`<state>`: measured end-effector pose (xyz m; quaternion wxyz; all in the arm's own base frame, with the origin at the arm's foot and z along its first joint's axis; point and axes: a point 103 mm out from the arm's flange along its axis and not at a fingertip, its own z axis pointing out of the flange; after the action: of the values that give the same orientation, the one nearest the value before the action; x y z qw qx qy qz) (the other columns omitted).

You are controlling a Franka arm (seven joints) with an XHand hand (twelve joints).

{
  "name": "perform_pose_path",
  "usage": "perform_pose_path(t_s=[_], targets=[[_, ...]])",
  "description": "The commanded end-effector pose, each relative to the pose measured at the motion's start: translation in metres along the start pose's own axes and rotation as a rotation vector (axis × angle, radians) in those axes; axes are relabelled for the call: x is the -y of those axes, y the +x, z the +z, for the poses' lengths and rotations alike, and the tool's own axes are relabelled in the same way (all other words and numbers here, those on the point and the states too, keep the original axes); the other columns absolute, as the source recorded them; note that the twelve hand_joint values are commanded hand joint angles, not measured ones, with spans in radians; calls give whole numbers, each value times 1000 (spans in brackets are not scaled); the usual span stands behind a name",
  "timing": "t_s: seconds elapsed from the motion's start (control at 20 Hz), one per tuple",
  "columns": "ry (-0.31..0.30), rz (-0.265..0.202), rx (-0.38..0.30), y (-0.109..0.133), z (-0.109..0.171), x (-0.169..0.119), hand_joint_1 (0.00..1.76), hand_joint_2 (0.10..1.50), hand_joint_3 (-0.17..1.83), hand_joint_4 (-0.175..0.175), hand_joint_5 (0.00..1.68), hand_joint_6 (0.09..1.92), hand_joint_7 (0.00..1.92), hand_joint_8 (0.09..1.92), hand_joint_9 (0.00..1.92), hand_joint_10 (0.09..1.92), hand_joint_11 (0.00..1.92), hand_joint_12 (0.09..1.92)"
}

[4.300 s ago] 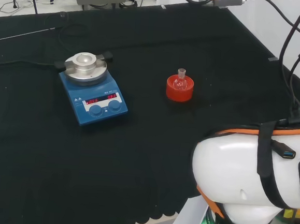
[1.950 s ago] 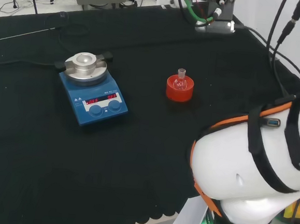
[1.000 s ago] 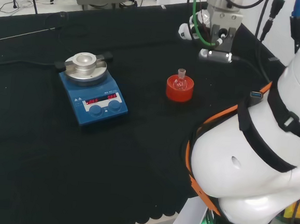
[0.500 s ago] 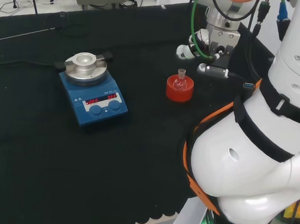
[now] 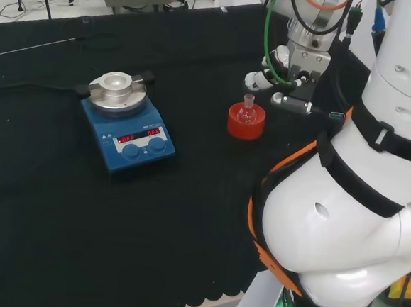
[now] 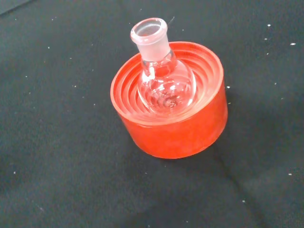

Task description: Pick up the round-bottom flask.

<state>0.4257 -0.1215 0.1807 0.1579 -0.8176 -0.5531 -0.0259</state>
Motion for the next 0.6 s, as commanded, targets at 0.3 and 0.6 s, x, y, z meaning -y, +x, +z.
perform_pose_path(t_s=[0.3, 0.6], targets=[[-12, 20, -83, 1, 44, -19, 700, 987, 74, -50, 508, 87, 185, 588, 315, 700, 0, 1140], [-29, 25, -85, 1, 51, -23, 712, 980, 77, -51, 511, 87, 189, 589, 321, 697, 0, 1144]])
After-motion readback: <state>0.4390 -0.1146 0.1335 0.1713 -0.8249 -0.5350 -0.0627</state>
